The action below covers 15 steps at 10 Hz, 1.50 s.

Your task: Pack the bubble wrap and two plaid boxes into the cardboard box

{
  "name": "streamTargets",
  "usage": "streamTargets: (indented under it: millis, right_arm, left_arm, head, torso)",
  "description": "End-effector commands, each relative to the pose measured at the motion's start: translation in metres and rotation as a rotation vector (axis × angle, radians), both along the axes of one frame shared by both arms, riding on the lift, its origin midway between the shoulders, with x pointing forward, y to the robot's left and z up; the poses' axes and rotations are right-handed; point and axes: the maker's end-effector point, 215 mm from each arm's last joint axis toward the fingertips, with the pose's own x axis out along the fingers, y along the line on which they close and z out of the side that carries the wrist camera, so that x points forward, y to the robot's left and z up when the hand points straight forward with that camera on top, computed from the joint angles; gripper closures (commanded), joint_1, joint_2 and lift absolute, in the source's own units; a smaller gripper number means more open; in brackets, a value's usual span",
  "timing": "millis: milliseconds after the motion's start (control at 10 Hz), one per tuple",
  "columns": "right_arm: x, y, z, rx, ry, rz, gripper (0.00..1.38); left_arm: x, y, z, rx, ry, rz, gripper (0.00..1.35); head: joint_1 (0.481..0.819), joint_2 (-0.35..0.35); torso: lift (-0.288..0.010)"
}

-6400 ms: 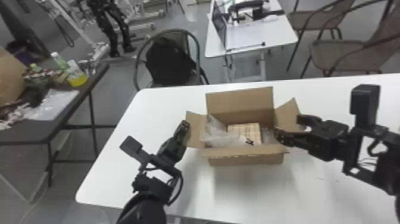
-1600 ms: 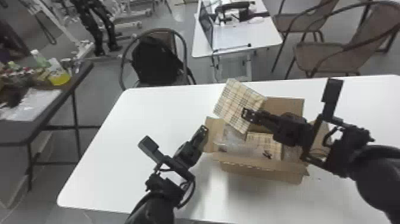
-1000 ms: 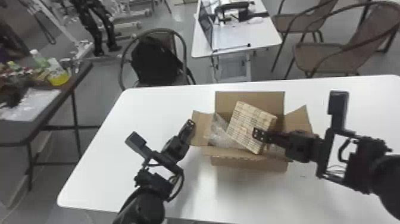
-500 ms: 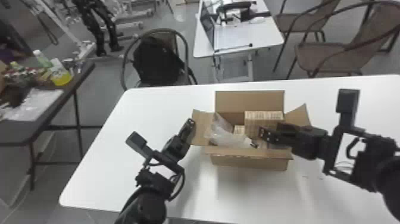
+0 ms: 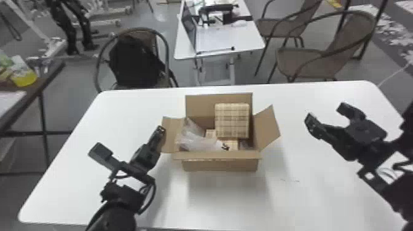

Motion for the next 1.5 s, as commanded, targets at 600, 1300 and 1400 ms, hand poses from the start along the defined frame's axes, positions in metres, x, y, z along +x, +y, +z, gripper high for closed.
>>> streamTargets:
  millis: [600,1300,1400]
  right_arm:
    - [-0.047,-0.057,-0.082,0.086,0.134,-0.2,0.15]
    - [-0.042,-0.03,-0.092,0.117,0.171,-0.125,0.15]
    - [-0.042,-0.028,-0.093,0.122,0.177,-0.121,0.15]
  left_arm:
    - [-0.063,0.137,-0.002,0.066,-0.17,0.541,1.22]
    - [-0.137,0.265,0.012,0.287,-0.046,1.137,1.22]
    - [-0.136,0.278,0.013,0.277,-0.03,1.193,1.22]
  head:
    - [0.695,0.18]
    - [0.695,0.35]
    - [0.695,0.35]
  torso:
    - [-0.108]
    - [-0.108]
    - [-0.108]
